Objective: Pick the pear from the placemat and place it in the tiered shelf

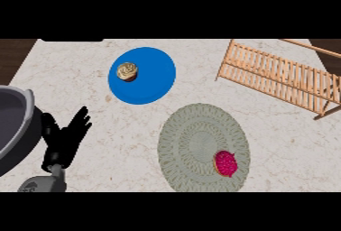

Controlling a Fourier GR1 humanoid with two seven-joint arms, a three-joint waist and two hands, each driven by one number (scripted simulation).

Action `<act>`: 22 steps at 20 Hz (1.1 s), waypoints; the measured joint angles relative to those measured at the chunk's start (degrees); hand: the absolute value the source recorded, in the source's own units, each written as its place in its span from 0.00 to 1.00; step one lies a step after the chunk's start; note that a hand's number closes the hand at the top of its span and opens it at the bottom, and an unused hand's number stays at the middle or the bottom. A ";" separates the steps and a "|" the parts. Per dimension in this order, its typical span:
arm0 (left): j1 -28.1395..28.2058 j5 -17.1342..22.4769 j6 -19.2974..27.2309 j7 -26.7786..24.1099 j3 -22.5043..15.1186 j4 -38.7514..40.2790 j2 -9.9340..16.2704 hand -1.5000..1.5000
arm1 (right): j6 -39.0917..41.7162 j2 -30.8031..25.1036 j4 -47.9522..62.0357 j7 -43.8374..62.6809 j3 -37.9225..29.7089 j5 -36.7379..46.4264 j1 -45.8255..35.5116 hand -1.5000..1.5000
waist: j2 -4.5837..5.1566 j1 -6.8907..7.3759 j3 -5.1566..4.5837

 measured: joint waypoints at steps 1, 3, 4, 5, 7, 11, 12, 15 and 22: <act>0.23 0.30 -0.50 0.55 0.33 -0.56 0.50 0.50 | -0.58 -0.15 1.11 -1.00 0.12 0.38 0.49 1.00 | 0.00 0.05 -0.01; 0.50 -0.03 -0.20 1.15 0.21 -1.12 0.15 0.50 | -1.58 -0.53 3.69 -3.11 0.21 0.92 0.94 1.00 | 0.02 0.11 -0.02; 0.01 -0.18 -0.30 0.62 0.36 -0.24 -0.07 0.50 | -2.35 -0.82 5.22 -4.26 -0.07 1.09 0.83 1.00 | 0.03 0.11 0.02; 0.43 -0.22 -0.55 0.91 0.39 -1.10 0.22 0.50 | -3.05 -0.99 6.91 -5.01 0.09 1.63 0.13 1.00 | 0.04 0.21 0.02; 0.48 -0.15 -0.76 0.85 0.79 -1.02 0.17 0.50 | -4.98 -1.28 9.90 -7.60 -0.11 2.22 0.32 1.00 | 0.08 0.27 -0.01; 0.38 -0.77 -0.53 1.76 0.53 -1.67 -0.34 0.50 | -6.89 -3.23 15.96 -12.25 -1.01 2.82 -0.55 1.00 | 0.11 0.32 -0.03; 1.02 -1.01 -0.18 1.82 0.29 -2.50 -0.78 0.50 | -7.43 -3.06 16.90 -12.71 -0.88 3.08 -0.65 1.00 | 0.09 0.33 -0.02; 1.57 -0.89 -0.90 1.67 0.91 -2.91 -0.30 0.50 | -10.88 -2.84 21.99 -15.78 -0.89 4.23 -2.16 1.00 | 0.17 0.57 -0.03; 0.52 -0.92 -2.23 1.10 2.05 -1.16 -0.18 0.50 | -13.85 -3.32 28.38 -21.93 -1.85 3.78 -4.21 1.00 | 0.12 0.39 -0.01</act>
